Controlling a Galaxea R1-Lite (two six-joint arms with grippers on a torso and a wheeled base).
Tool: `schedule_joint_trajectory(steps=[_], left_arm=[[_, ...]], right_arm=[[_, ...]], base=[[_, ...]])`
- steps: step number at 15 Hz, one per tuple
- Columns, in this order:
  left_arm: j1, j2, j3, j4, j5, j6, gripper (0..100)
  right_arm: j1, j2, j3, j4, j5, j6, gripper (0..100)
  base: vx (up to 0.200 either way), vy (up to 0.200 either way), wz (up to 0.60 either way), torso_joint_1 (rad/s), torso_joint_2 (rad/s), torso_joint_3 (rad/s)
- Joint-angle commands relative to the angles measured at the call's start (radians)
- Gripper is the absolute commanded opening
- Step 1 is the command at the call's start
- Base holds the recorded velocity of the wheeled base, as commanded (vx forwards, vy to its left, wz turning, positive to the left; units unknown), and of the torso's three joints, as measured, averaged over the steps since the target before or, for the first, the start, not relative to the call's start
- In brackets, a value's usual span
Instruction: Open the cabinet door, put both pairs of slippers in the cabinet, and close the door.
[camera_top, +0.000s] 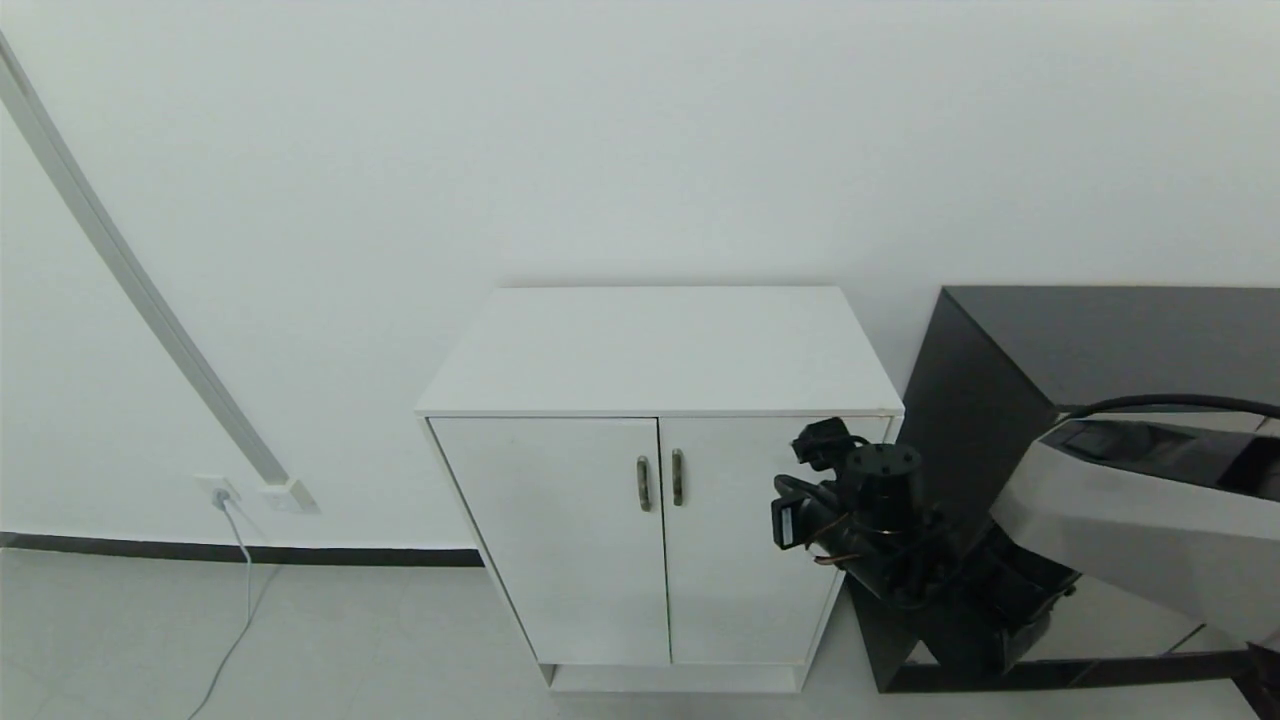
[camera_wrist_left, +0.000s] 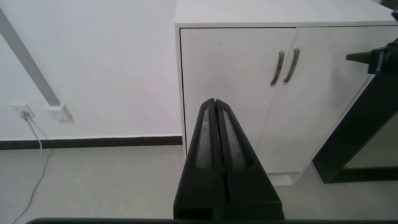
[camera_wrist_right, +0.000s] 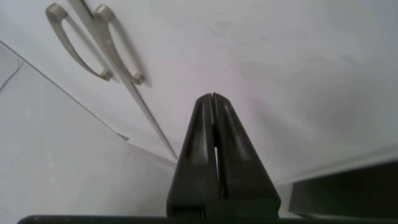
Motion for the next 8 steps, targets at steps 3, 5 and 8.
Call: schedule_joint_trajectory(steps=[3, 5, 8], left_arm=[[0.000, 0.001, 0.000, 0.000, 0.000, 0.000, 0], [0.000, 0.001, 0.000, 0.000, 0.000, 0.000, 0], [0.000, 0.001, 0.000, 0.000, 0.000, 0.000, 0]], right_arm=[[-0.060, -0.164, 0.223, -0.092, 0.000, 0.003, 0], [-0.093, -0.237, 0.319, -0.107, -0.020, 0.003, 0], [-0.172, -0.345, 0.447, -0.112, -0.072, -0.005, 0]], base=[[0.000, 0.000, 0.00, 0.000, 0.00, 0.000], [0.000, 0.000, 0.00, 0.000, 0.00, 0.000], [0.000, 0.000, 0.00, 0.000, 0.00, 0.000]])
